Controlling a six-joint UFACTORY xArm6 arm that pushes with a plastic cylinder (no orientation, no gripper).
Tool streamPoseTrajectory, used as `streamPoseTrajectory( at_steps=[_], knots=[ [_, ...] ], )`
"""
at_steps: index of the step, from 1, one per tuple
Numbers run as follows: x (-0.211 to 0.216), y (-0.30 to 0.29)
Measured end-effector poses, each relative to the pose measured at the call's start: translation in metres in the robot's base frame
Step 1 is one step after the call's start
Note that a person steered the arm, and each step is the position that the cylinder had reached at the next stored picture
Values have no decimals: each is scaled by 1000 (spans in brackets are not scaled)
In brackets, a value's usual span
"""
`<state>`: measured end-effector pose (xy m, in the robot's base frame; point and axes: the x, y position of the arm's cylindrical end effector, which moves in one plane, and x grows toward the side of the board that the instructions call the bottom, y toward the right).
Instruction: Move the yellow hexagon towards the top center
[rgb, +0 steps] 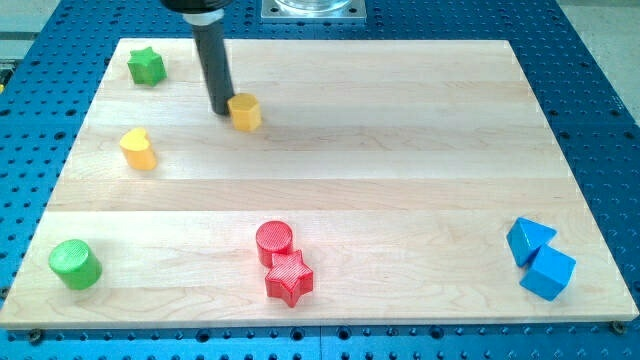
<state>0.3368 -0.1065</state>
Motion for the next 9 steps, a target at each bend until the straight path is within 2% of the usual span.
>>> streamPoseTrajectory(
  at_steps=[1,2,3,4,6,7,9],
  knots=[
    [0,34],
    [0,22],
    [5,-23],
    [42,-16],
    [53,54],
    [38,90],
    [-17,106]
  ],
)
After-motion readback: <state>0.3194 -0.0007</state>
